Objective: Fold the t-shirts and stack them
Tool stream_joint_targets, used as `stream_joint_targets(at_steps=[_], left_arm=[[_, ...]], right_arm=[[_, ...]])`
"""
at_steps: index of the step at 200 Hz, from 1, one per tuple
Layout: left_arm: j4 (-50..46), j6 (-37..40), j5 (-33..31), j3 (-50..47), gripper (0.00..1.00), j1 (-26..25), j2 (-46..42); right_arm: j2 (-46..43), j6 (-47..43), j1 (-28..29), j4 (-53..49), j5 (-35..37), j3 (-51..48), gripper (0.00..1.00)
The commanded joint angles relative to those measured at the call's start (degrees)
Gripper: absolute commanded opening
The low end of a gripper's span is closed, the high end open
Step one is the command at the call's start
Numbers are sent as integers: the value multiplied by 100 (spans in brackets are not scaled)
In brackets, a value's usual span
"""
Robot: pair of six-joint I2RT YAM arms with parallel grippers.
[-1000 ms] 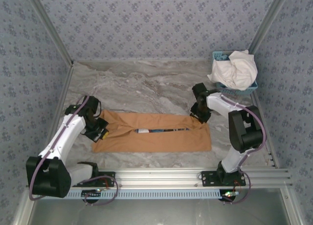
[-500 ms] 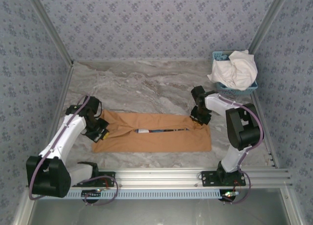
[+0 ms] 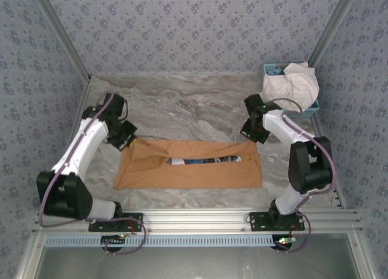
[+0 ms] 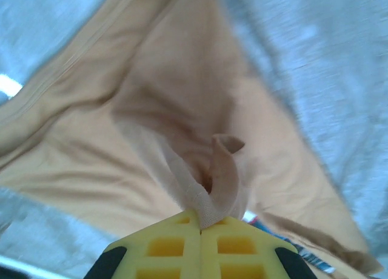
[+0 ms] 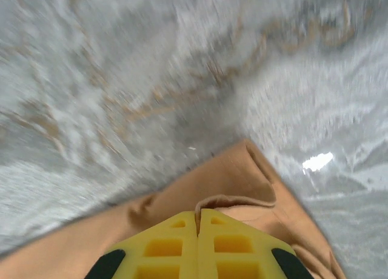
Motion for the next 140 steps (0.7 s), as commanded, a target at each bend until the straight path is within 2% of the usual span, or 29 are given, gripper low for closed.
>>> stream_joint_targets(at_steps=[1,44,72,100,140], left_arm=[[228,538,-18,998,0,-19,728],[1,1155,-303,3017,0,86,2250],[-177,1458,-414,3840,0,103,2827],[-169,1526,-377,3817,0,97,2792],[-498,1503,-363,3160,0,95,2235]], right_arm=[[133,-290,-247,-35,-17,492,0],[868,-544,-655,172,-511,1326,0],[1367,-648,-753,134,-839,1747,0],[1417,-649,-800,139,-910,1736,0],[1026,-579,-816,235,-951,1216,0]])
